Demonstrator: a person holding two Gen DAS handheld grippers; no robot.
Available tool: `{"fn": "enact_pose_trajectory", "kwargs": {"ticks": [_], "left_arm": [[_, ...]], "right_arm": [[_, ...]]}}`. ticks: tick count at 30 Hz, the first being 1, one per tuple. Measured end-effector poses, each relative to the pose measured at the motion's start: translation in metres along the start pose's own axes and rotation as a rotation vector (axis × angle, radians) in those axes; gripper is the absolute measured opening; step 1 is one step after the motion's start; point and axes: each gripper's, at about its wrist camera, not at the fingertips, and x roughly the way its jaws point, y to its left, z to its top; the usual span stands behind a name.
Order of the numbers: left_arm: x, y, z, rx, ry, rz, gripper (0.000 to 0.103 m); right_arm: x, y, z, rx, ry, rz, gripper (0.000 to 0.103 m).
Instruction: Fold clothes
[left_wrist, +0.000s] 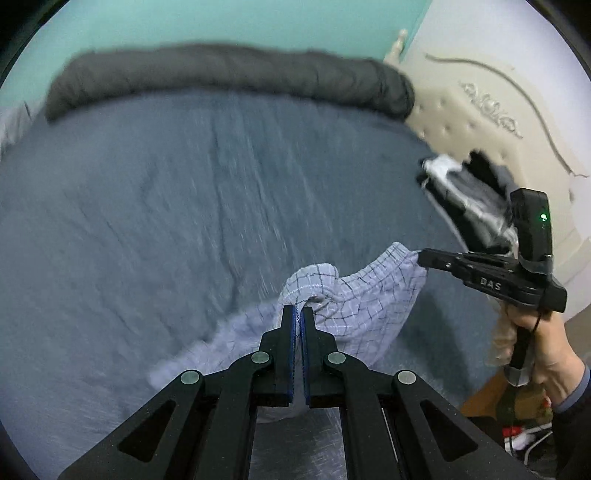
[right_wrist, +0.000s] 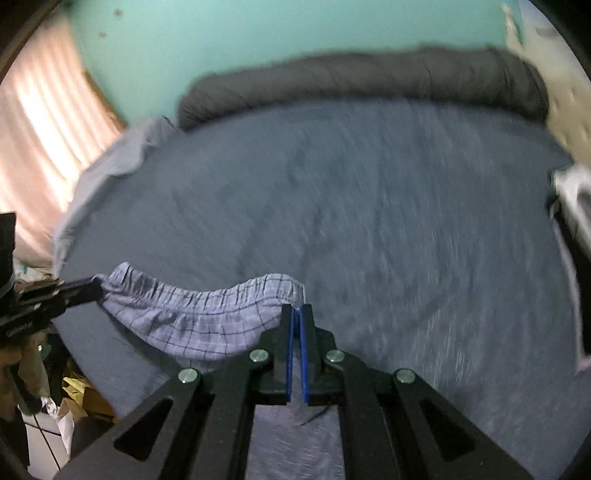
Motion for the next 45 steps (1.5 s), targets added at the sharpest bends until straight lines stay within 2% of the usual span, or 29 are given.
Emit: {"fn": "enact_pose_trajectory", "kwargs": {"ticks": [4,7,8,9,11,14,17,23,24,26,27,28,32,35,36,37,38,40,42,45], "left_arm": [[0.058,0.001,-0.021,-0.029,0.074,-0.043,0.003],[0.080,0.001,-0.034,-0.030,0.106,-0.057,0.009],[0.083,0.002,-0.036,-0.033,0.108,-0.061,0.017],[0.085,0.004,-0.039,-0.039,0.105,-0.063,0.031],[0.080,0.012,-0.043,-0.062,0.089,-0.085,0.041],[0.064,0.028,-0.040,-0.089,0.049,-0.086,0.041],[0.051,0.046,-0.030,-0.106,0.019,-0.040,0.041],[0.058,0.066,-0.022,-0.093,0.040,0.036,0.041],[0.060,0.067,-0.022,-0.092,0.048,0.039,0.041],[0.065,0.067,-0.023,-0.086,0.057,0.042,0.041],[0.067,0.065,-0.025,-0.080,0.060,0.044,0.041],[0.068,0.064,-0.027,-0.074,0.063,0.045,0.041],[0.076,0.059,-0.035,-0.043,0.084,0.053,0.041],[0.082,0.058,-0.039,-0.026,0.096,0.062,0.041],[0.083,0.058,-0.040,-0.023,0.098,0.061,0.041],[0.085,0.058,-0.040,-0.017,0.102,0.065,0.041],[0.088,0.058,-0.040,-0.011,0.106,0.071,0.040],[0.091,0.060,-0.040,-0.002,0.112,0.078,0.032],[0.094,0.063,-0.039,0.000,0.119,0.076,0.014],[0.092,0.070,-0.037,-0.023,0.123,0.058,0.005]], "right_arm": [[0.044,-0.036,-0.023,0.024,0.084,-0.062,0.003],[0.058,-0.055,-0.027,0.023,0.111,-0.089,0.003],[0.062,-0.060,-0.030,0.019,0.120,-0.092,0.003],[0.066,-0.064,-0.033,0.008,0.132,-0.098,0.003],[0.071,-0.066,-0.039,-0.023,0.156,-0.113,0.003],[0.074,-0.071,-0.047,-0.028,0.168,-0.101,0.003],[0.073,-0.072,-0.052,-0.022,0.168,-0.086,0.003],[0.058,-0.080,-0.043,0.090,0.109,-0.070,0.004],[0.056,-0.080,-0.040,0.114,0.096,-0.063,0.006],[0.055,-0.079,-0.035,0.148,0.089,-0.048,0.023],[0.058,-0.076,-0.034,0.157,0.099,-0.036,0.039],[0.063,-0.074,-0.033,0.158,0.110,-0.037,0.048],[0.085,-0.060,-0.031,0.136,0.169,-0.054,0.048],[0.097,-0.058,-0.034,0.127,0.194,-0.081,0.048],[0.098,-0.058,-0.036,0.119,0.197,-0.090,0.043],[0.099,-0.056,-0.037,0.106,0.196,-0.092,0.032],[0.099,-0.055,-0.038,0.086,0.201,-0.095,0.028],[0.099,-0.052,-0.040,0.048,0.211,-0.103,0.017],[0.098,-0.051,-0.043,0.019,0.219,-0.113,0.004],[0.089,-0.054,-0.043,0.013,0.189,-0.111,0.002]]}}
